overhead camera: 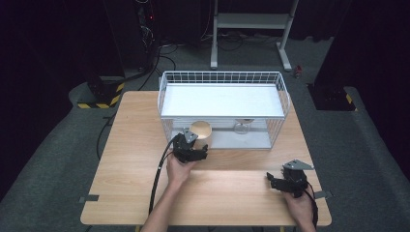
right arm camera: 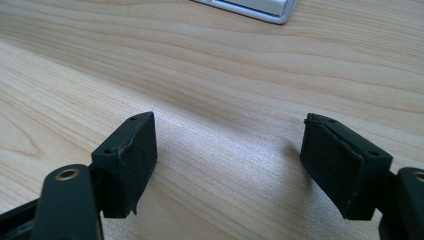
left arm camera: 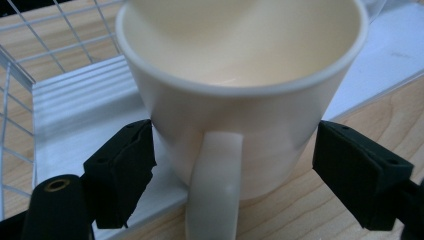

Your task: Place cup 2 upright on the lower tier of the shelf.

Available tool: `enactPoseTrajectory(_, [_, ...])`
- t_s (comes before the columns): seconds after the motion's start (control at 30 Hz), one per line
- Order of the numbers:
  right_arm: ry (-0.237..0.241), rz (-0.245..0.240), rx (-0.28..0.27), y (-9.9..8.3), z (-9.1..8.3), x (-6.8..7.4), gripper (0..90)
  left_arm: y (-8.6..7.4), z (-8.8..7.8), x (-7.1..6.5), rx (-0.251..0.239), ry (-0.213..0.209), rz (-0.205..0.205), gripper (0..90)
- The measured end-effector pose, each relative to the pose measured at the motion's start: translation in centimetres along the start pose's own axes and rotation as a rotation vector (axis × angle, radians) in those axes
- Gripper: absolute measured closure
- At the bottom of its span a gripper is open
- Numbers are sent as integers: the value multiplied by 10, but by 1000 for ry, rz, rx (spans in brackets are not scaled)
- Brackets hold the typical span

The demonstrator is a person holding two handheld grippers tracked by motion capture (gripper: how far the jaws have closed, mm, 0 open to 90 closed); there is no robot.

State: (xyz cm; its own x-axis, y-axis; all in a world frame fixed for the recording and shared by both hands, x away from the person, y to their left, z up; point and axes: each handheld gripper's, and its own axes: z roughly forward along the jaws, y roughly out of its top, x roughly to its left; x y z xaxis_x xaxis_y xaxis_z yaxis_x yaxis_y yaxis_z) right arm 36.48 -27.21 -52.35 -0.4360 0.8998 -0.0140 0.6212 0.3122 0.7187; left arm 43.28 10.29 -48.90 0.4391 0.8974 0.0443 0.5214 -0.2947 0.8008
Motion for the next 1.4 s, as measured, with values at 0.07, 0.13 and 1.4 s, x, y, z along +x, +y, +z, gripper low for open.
enactPoseTrajectory(0.07, [0,0,0,0,0,0,227,0,3,0,16,7,3,176])
enactPoseTrajectory(0.13, [0,0,0,0,0,0,227,1,5,0,27,17,-8,188])
enactPoseTrajectory(1.4, [-3,1,0,0,0,0,227,26,49,13,99,97,-85,706])
